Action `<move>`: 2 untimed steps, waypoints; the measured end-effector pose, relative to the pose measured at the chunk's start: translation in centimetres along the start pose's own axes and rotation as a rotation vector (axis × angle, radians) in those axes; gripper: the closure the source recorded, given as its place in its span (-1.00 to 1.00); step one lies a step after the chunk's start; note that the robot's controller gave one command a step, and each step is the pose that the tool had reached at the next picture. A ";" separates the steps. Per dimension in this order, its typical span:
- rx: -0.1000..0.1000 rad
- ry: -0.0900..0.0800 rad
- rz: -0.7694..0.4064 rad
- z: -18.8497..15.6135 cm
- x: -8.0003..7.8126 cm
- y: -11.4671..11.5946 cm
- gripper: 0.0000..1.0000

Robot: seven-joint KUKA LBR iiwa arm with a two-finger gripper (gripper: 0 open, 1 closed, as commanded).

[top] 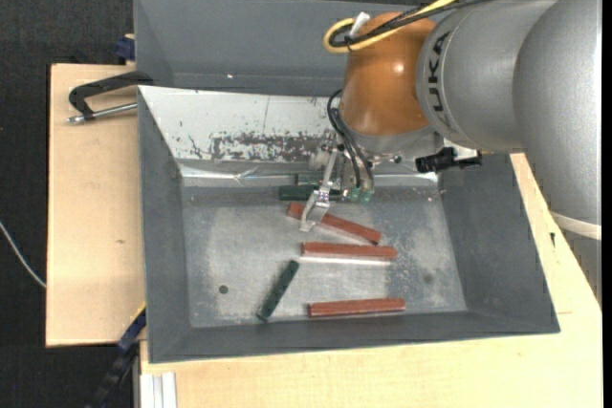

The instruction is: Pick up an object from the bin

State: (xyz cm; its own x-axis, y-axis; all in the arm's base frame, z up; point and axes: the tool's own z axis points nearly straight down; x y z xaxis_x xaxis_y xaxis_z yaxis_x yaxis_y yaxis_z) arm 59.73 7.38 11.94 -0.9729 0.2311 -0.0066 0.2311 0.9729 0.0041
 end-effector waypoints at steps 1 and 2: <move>0.000 0.004 0.173 3.5 0.6 -0.2 -1.00; 0.000 -0.025 0.098 3.6 0.0 -0.3 1.00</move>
Offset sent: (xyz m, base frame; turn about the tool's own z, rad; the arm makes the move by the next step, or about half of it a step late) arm -0.0105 0.0018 -0.0494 0.0939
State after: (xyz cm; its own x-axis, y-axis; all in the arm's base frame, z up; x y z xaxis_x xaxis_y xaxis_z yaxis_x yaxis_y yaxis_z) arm 59.73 7.10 8.31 -0.9450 0.3254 -0.0315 0.3254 0.9456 0.0060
